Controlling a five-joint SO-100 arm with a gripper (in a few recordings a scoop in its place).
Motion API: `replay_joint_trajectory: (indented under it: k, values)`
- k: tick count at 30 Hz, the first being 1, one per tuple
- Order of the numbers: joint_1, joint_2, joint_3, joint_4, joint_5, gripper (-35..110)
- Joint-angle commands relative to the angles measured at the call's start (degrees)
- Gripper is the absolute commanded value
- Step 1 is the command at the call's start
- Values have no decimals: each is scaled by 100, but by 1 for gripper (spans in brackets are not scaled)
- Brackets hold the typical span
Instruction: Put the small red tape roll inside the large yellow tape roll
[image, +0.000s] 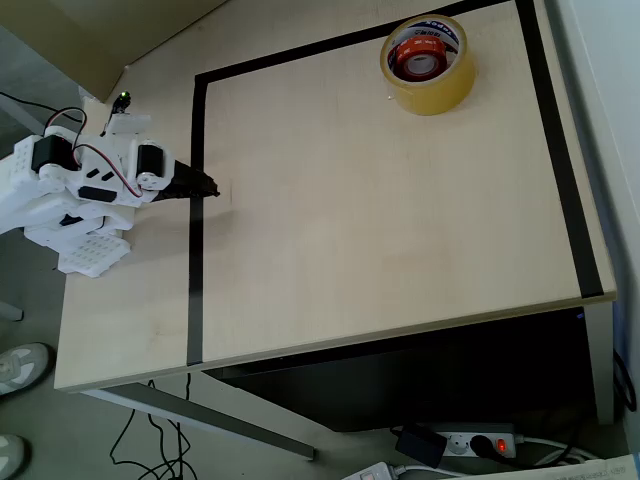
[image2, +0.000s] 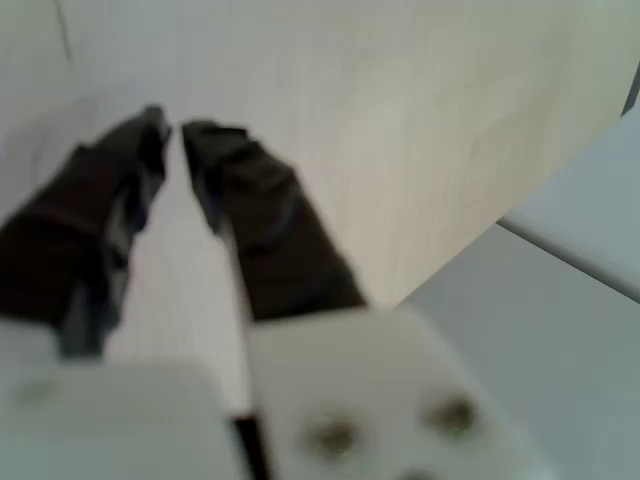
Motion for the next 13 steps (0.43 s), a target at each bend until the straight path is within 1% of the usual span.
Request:
replay_joint_trajectory:
  k: [1,5,13]
  values:
    - [79,-35,-44,1011,176,0]
    - [-97,-26,-44,1011,176,0]
    - [-1081,-26,-44,1011,176,0]
